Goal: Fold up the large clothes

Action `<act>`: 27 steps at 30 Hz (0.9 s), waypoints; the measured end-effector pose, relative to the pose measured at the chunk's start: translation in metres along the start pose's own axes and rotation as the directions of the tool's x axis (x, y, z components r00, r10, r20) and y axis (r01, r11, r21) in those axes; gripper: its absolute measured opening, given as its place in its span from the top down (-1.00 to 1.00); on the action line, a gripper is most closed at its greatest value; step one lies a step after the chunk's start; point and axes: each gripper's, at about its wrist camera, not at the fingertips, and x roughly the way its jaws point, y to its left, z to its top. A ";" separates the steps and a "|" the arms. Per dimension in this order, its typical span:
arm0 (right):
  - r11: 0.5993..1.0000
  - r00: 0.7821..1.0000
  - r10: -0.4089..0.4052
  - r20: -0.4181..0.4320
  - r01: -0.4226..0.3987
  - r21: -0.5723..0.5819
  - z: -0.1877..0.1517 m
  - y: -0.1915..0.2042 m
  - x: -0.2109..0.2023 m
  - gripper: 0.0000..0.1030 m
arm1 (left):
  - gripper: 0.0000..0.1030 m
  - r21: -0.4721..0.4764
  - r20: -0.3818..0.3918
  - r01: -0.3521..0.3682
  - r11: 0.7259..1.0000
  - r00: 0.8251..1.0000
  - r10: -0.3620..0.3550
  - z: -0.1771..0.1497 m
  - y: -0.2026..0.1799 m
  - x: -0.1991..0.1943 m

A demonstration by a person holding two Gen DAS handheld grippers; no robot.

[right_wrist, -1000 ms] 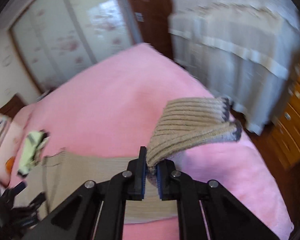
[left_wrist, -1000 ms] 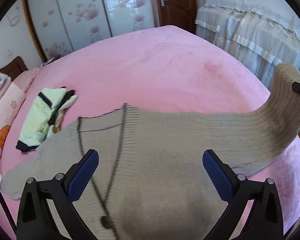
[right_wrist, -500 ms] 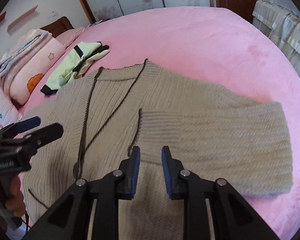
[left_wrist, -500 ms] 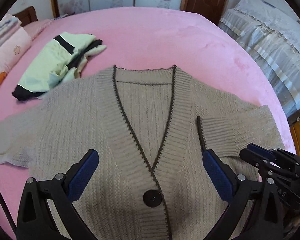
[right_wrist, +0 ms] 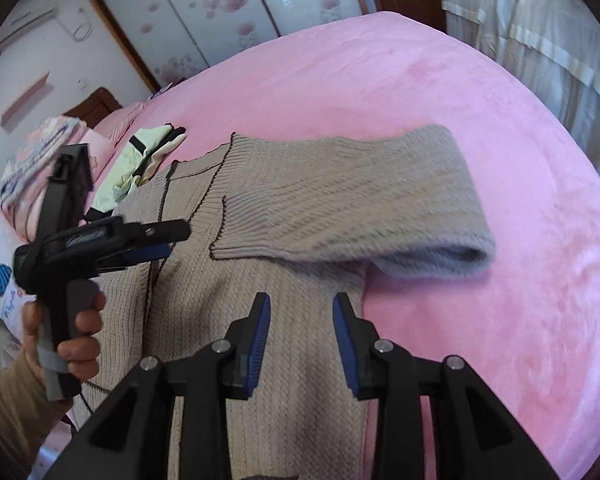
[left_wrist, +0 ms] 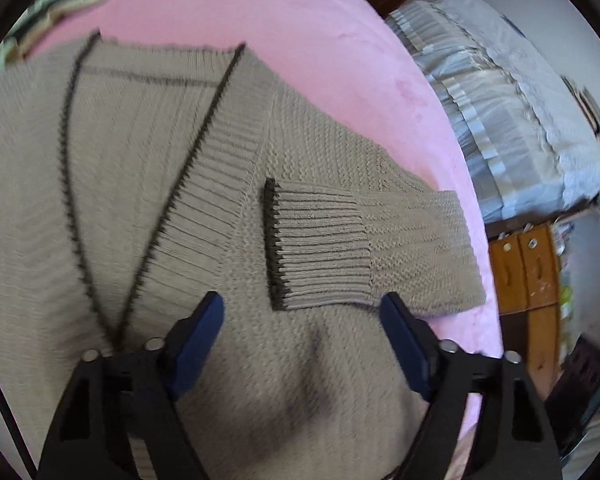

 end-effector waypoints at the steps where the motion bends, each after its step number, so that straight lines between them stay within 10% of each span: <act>1: 1.000 1.000 0.006 -0.002 -0.005 0.016 -0.003 -0.005 0.001 0.37 | -0.28 -0.023 -0.016 0.020 1.000 1.000 -0.021 0.002 0.003 0.007; 11: 0.997 1.000 0.007 -0.027 -0.005 0.079 -0.025 -0.029 0.021 0.37 | -0.27 -0.108 -0.026 0.082 0.991 0.996 -0.085 0.005 0.008 0.054; 16: 0.995 0.999 -0.021 -0.043 0.026 0.101 -0.030 -0.039 0.029 0.37 | 0.91 -0.045 0.026 -0.070 0.997 0.997 0.071 0.009 -0.023 0.048; 27: 0.969 1.000 -0.003 -0.025 0.009 0.247 -0.003 -0.070 0.064 0.36 | 0.91 0.184 0.295 -0.138 0.973 0.952 0.079 0.049 -0.126 -0.075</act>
